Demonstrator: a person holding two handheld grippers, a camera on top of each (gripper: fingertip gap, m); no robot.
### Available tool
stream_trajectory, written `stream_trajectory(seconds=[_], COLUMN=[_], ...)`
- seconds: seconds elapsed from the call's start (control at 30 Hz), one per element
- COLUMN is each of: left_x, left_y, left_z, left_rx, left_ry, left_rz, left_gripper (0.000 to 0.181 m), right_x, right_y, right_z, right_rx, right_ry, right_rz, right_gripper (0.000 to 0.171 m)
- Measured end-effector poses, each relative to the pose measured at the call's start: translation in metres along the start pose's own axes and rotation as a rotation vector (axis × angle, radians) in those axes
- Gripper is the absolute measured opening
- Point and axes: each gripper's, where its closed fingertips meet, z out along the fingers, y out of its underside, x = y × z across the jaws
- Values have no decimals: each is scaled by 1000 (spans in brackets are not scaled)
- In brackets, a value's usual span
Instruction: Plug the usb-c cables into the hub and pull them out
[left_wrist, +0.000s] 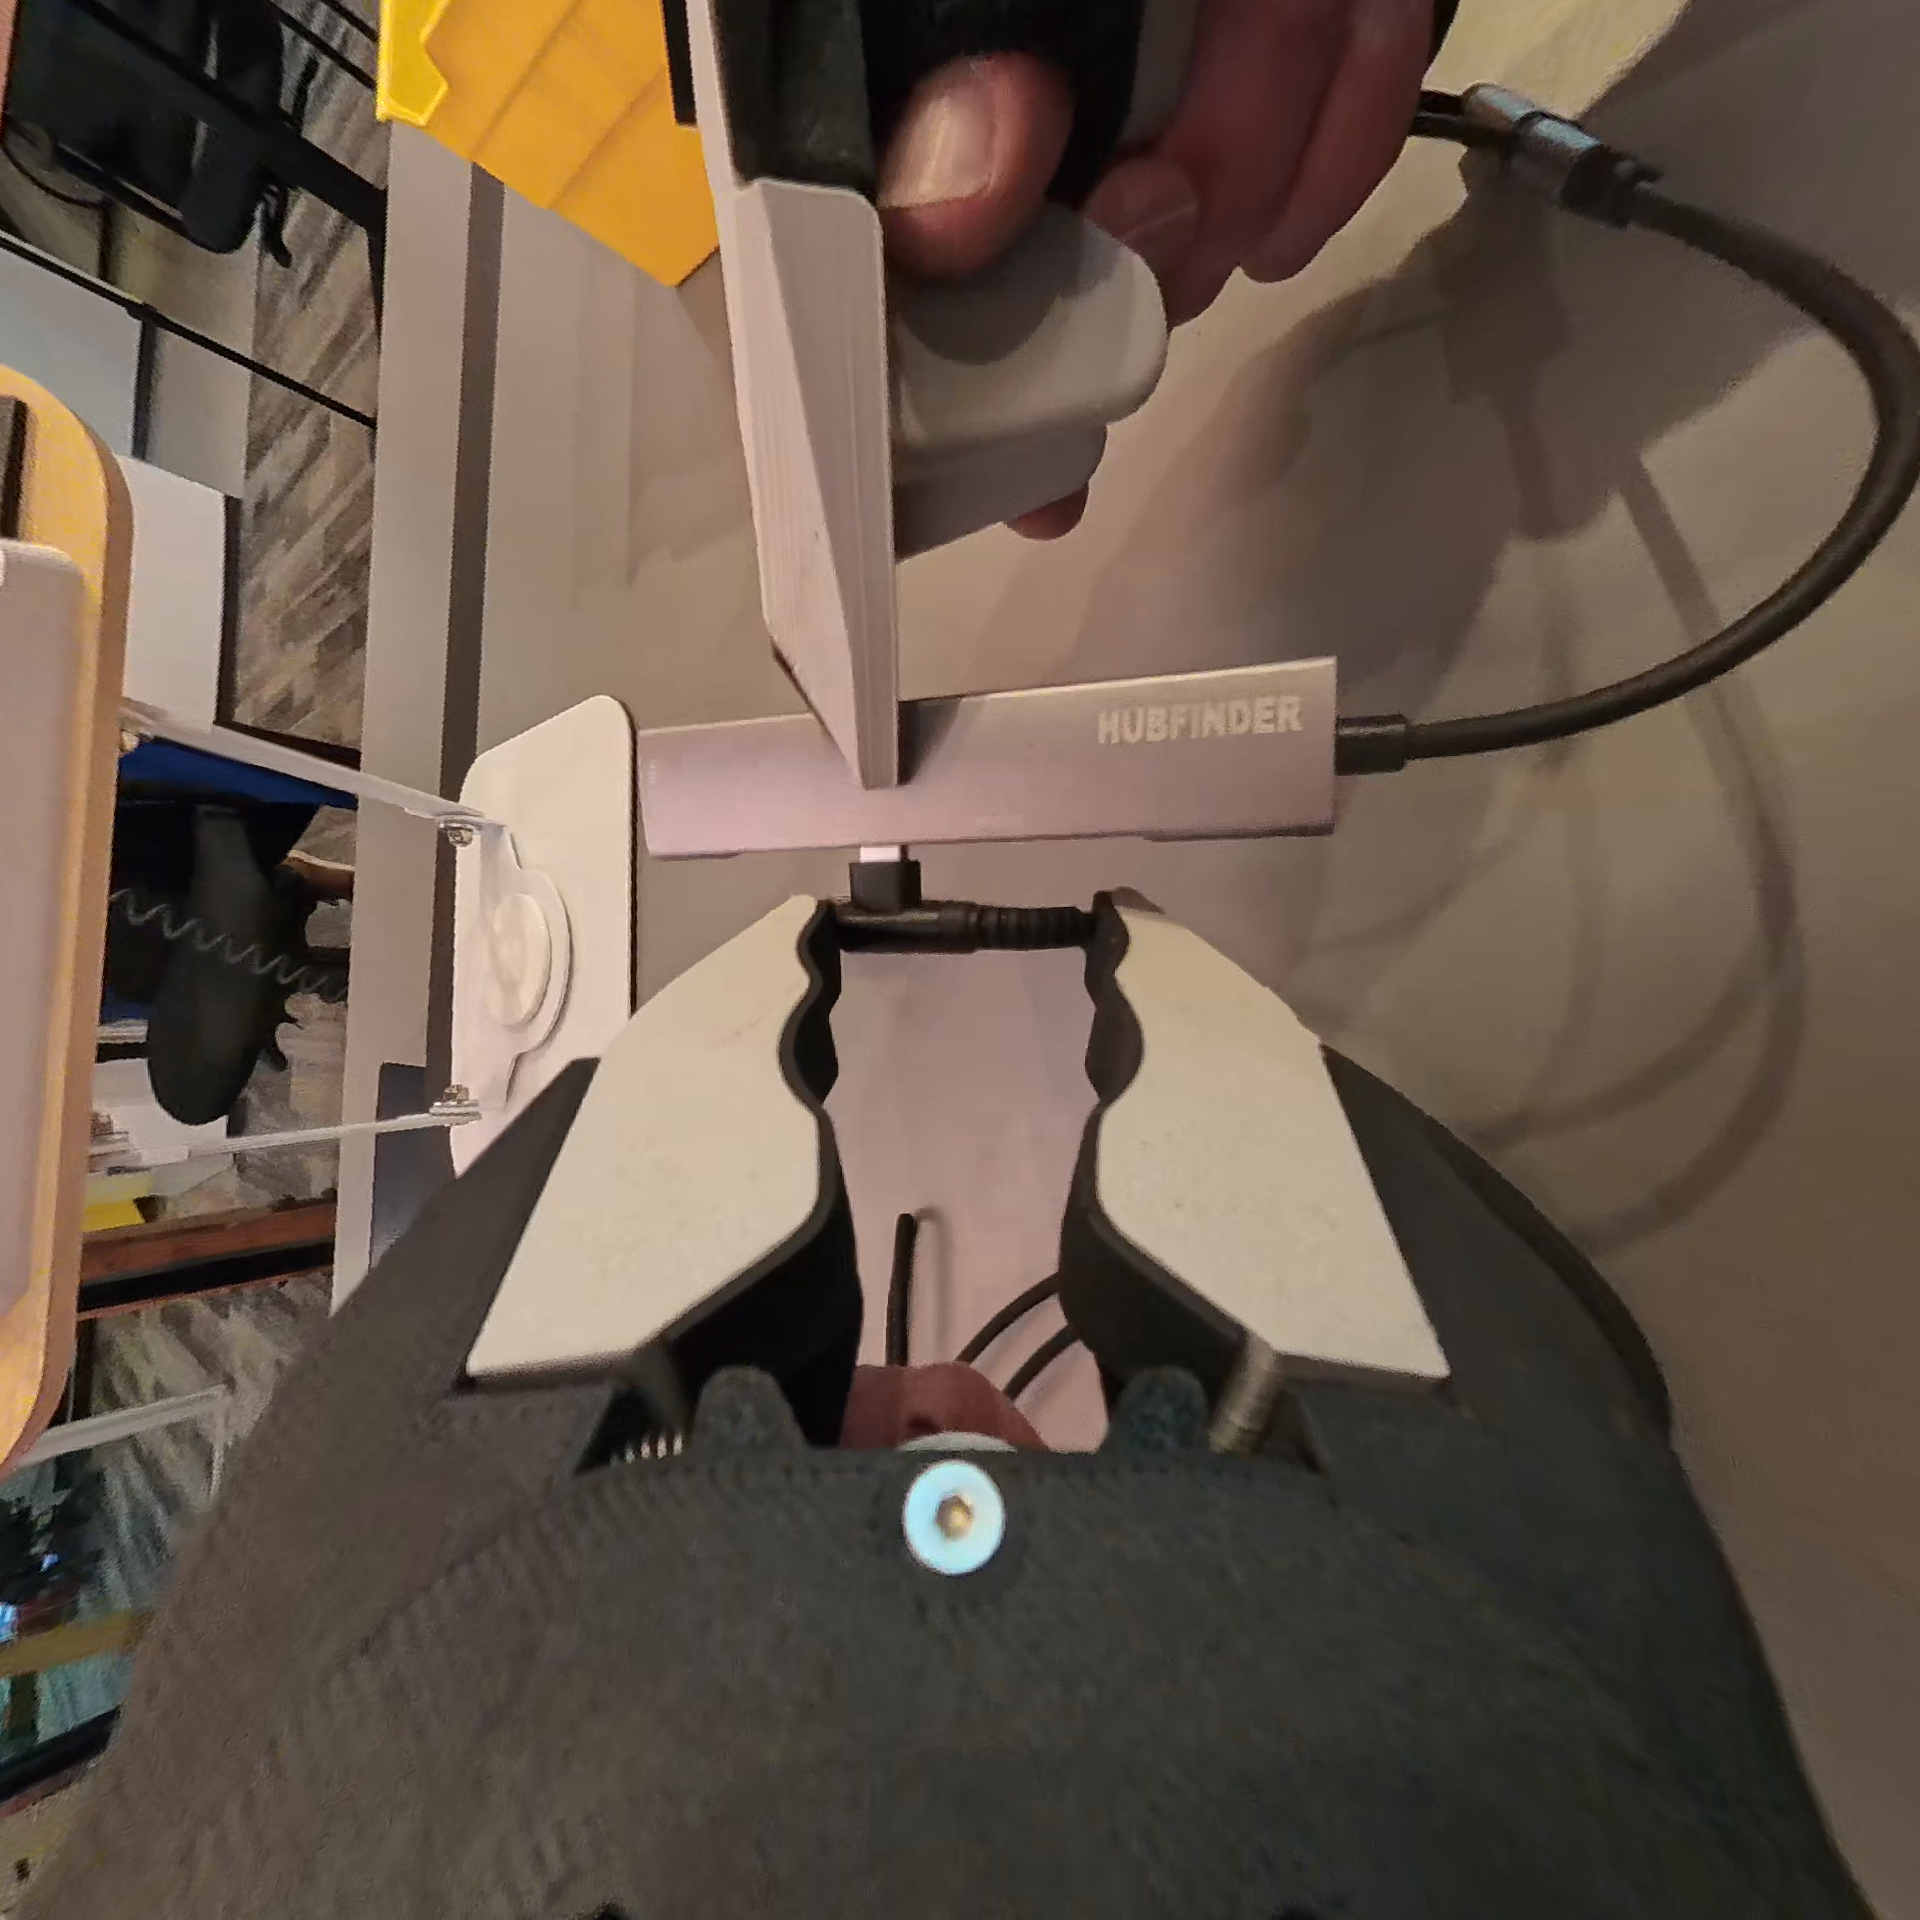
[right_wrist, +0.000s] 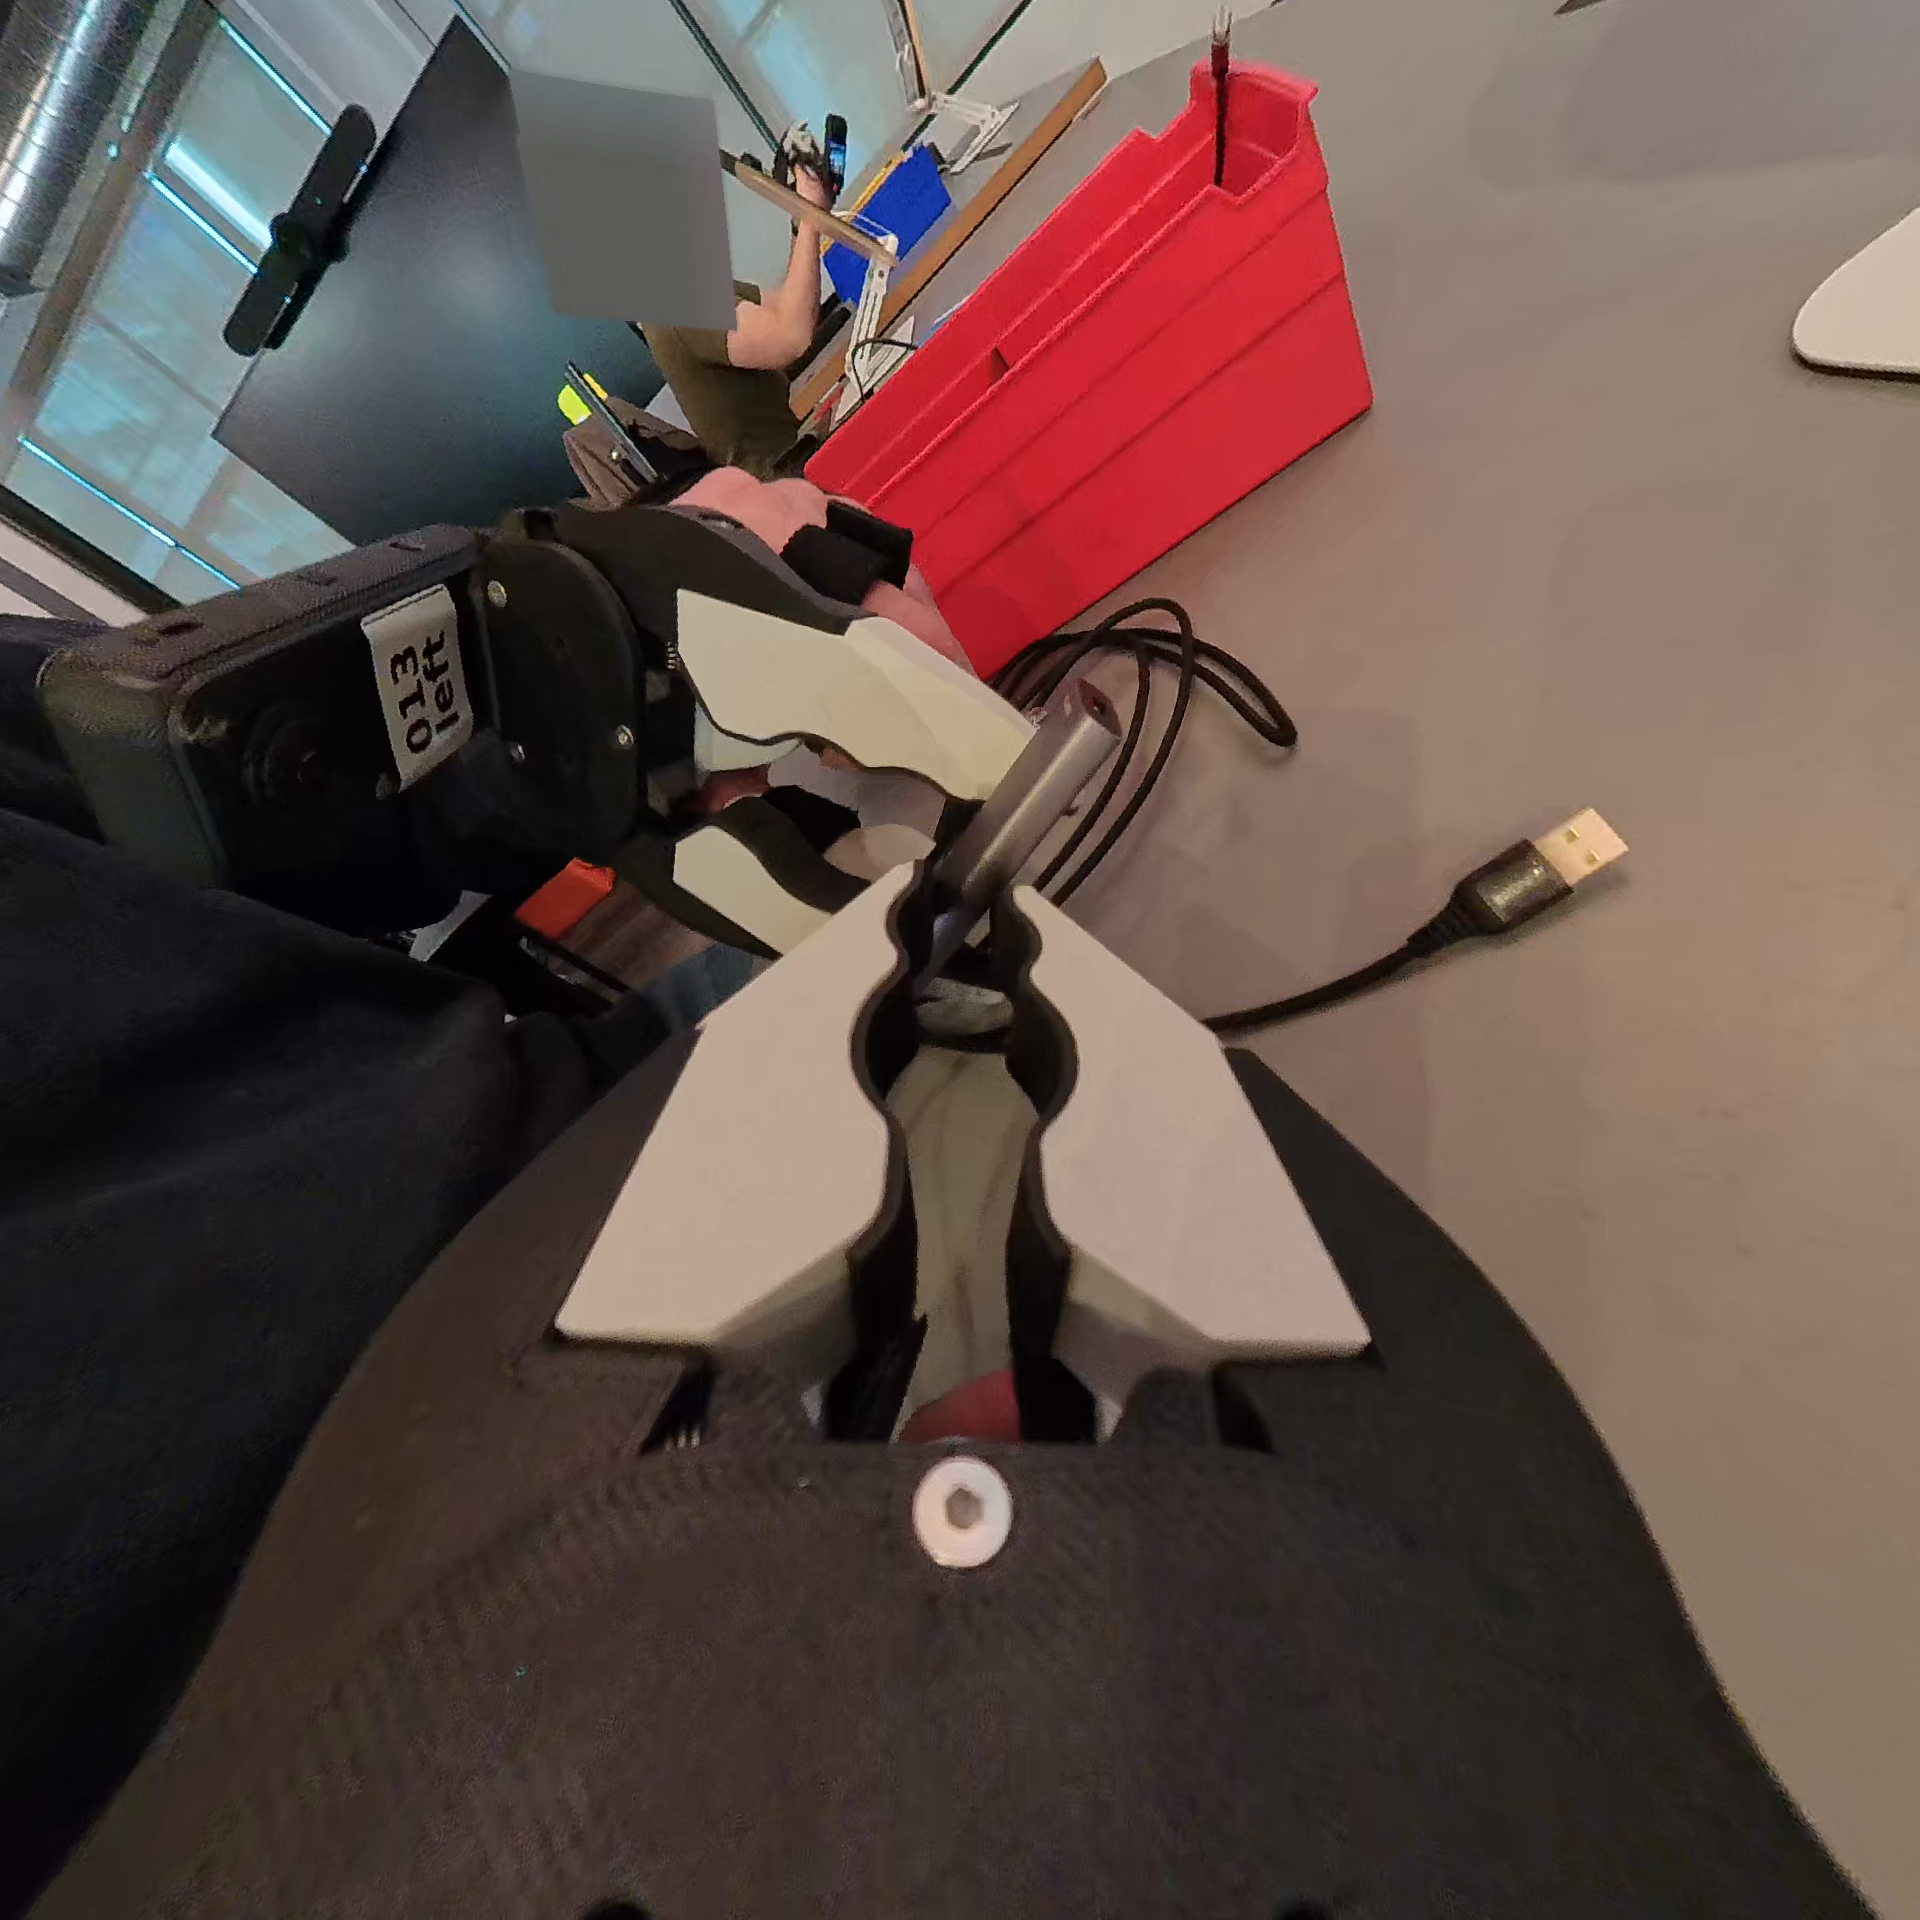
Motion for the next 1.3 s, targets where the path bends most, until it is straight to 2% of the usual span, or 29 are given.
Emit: stream_trajectory(seconds=[0.2,0.4,0.53,0.63,0.77,0.9,1.13,1.3], left_x=[-2,-12,-21,-21,-18,-26,-35,-30], left_y=[-1,-14,-13,-11,-20,-27,-42,-46], left_z=[5,-2,-11,-16,-29,-37,-48,-45], left_rx=[-27,26,54,97,295,443,694,743], left_ry=[-42,-69,-95,-81,86,199,429,509], left_rz=[18,-44,-140,-227,-545,-752,-1008,-1090], left_gripper=[44,49,53,48,28,15,13,8], right_x=[3,-6,-11,-13,-21,-25,-30,-30], right_y=[-2,-15,-21,-23,-28,-30,-30,-32], right_z=[2,-8,-11,-14,-17,-19,-21,-19], right_rx=[7,69,113,134,160,176,207,227], right_ry=[40,23,26,23,-7,-35,-113,-128], right_rz=[-19,-63,-97,-111,-134,-128,-67,-55], right_gripper=[7,6,5,6,6,5,5,5])
